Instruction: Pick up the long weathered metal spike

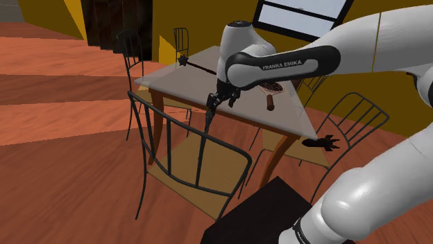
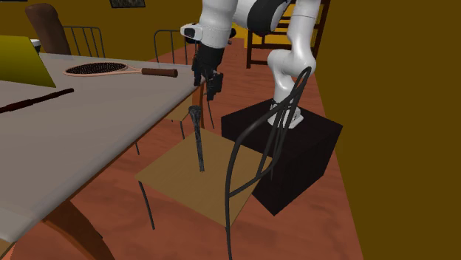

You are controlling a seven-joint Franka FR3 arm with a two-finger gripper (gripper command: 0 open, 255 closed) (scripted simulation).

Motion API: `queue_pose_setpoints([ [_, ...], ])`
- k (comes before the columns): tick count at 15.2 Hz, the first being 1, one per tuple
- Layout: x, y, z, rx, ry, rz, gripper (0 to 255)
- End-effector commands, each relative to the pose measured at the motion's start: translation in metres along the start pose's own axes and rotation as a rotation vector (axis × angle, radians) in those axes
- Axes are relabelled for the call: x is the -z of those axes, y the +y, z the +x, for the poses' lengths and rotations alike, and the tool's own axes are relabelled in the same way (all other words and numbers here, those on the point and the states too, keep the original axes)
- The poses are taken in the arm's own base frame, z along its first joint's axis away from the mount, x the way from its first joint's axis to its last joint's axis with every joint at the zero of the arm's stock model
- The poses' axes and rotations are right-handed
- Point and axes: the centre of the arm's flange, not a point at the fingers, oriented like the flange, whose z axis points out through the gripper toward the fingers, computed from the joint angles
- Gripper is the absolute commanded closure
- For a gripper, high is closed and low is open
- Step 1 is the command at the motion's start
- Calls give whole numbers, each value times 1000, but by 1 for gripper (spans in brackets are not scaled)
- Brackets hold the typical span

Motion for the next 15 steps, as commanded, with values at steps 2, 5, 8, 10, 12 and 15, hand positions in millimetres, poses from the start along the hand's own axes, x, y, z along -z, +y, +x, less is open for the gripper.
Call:
queue_pose_setpoints([
  [2, -21, -20, 27, 14, 16, -15, 0],
  [5, -35, -25, 30, 17, 19, -18, 0],
  [8, -50, -29, 28, 17, 19, -18, 0],
  [10, -60, -31, 26, 17, 19, -18, 0],
  [12, -63, -32, 26, 17, 19, -18, 0],
  [15, -63, -32, 26, 17, 19, -18, 255],
])
